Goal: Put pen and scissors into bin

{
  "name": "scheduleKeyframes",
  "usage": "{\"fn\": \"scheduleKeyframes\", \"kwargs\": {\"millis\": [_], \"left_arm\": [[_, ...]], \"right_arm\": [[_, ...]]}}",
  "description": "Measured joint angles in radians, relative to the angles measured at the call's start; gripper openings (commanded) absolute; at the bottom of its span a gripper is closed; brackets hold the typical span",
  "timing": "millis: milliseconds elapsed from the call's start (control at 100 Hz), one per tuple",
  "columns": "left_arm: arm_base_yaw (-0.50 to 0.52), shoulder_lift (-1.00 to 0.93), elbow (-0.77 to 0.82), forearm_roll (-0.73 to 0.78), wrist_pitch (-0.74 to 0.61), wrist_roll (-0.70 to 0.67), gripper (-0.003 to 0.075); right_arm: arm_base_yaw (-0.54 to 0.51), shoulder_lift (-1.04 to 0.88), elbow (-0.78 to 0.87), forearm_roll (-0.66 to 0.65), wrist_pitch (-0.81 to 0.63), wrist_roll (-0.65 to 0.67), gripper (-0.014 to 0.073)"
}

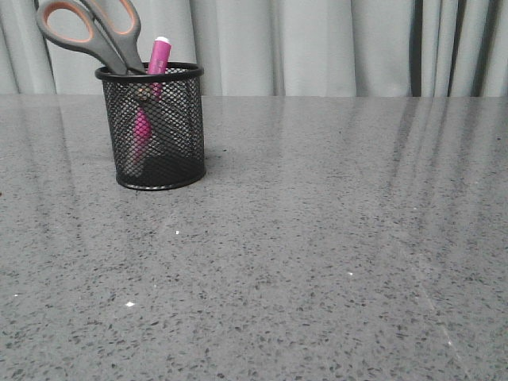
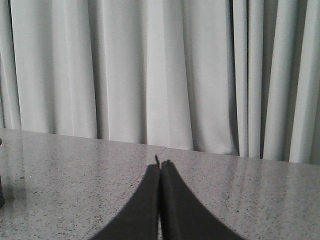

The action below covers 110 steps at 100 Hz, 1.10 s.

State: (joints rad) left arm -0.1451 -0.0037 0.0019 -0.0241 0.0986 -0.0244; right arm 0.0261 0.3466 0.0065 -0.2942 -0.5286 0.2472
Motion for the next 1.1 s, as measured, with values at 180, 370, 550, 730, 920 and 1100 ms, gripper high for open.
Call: {"fn": "scheduleKeyframes", "kwargs": {"millis": [180,370,550,730,920,1100], "left_arm": [[0.0,0.0,0.0,0.0,0.0,0.0,-0.0022],[0.0,0.0,0.0,0.0,-0.001,0.0,-0.0022],[0.0,0.0,0.0,0.0,-0.001,0.0,-0.0022],[0.0,0.0,0.0,0.0,-0.001,0.0,-0.0022],[0.0,0.0,0.0,0.0,-0.001,0.0,-0.0022],[0.0,0.0,0.0,-0.001,-0.001,0.0,-0.0022]], "right_arm": [[0.006,0.0,0.0,0.0,0.0,0.0,-0.0068],[0.006,0.0,0.0,0.0,0.0,0.0,-0.0068],[0.018,-0.037,0.0,0.036,0.026,0.0,-0.0068],[0.027,-0.136,0.0,0.127,0.247,-0.01,-0.0068],[0.027,-0.234,0.0,0.231,0.474,-0.149,-0.0068],[0.027,-0.304,0.002,0.278,0.529,-0.26,-0.0068]]}}
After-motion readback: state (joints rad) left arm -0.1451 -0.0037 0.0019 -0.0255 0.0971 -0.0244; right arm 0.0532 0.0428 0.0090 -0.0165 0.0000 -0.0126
